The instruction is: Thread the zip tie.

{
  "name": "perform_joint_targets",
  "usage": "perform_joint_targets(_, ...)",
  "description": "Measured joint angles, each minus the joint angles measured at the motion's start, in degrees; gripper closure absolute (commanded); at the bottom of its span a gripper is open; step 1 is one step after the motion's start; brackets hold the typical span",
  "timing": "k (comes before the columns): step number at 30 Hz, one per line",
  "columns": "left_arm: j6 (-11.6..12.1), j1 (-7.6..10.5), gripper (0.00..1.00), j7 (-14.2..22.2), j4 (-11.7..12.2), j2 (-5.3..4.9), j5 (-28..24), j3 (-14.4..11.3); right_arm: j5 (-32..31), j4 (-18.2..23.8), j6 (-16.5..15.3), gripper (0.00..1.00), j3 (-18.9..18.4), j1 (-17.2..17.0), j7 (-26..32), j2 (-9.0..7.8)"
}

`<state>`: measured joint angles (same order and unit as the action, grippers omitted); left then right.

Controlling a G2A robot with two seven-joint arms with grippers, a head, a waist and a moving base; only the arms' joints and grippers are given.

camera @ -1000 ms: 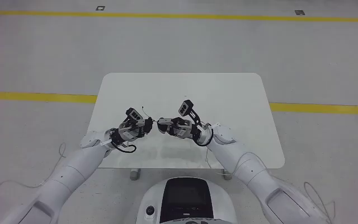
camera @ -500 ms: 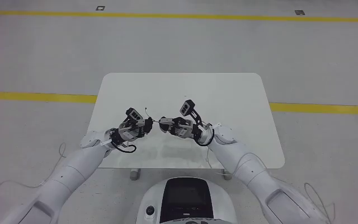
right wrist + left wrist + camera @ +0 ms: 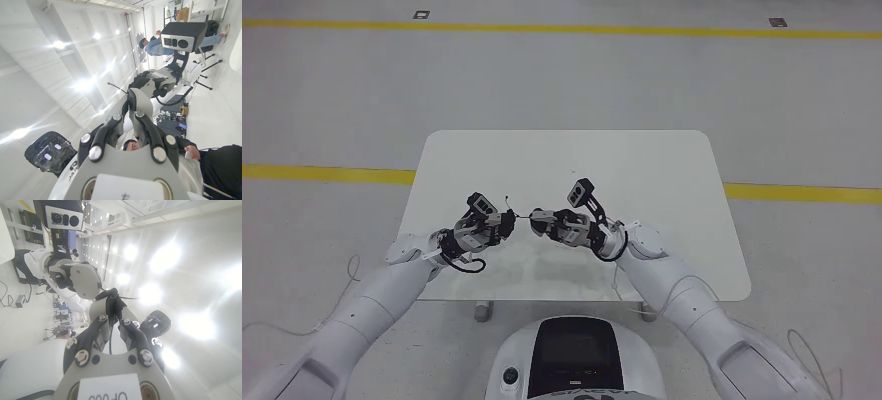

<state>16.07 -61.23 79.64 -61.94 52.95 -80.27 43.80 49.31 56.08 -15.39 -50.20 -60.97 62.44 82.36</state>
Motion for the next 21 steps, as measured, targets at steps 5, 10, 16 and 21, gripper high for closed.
perform_joint_targets(5,0.0,0.00,1.00,0.0,0.0,0.00,0.0,0.0,-0.2,-0.1,0.1,1.00,-0.8,-0.3,0.1,-0.08)
perform_joint_targets(10,0.0,0.00,1.00,0.0,0.0,0.00,0.0,0.0,-0.3,-0.1,0.2,1.00,-1.4,-0.5,0.2,-0.12)
perform_joint_targets(16,0.0,0.00,1.00,0.0,0.0,0.00,0.0,0.0,-0.5,-0.2,0.4,1.00,-2.0,-0.8,0.2,-0.13)
perform_joint_targets(21,0.0,0.00,1.00,0.0,0.0,0.00,0.0,0.0,-0.6,-0.3,0.5,1.00,-2.5,-1.0,0.3,-0.14)
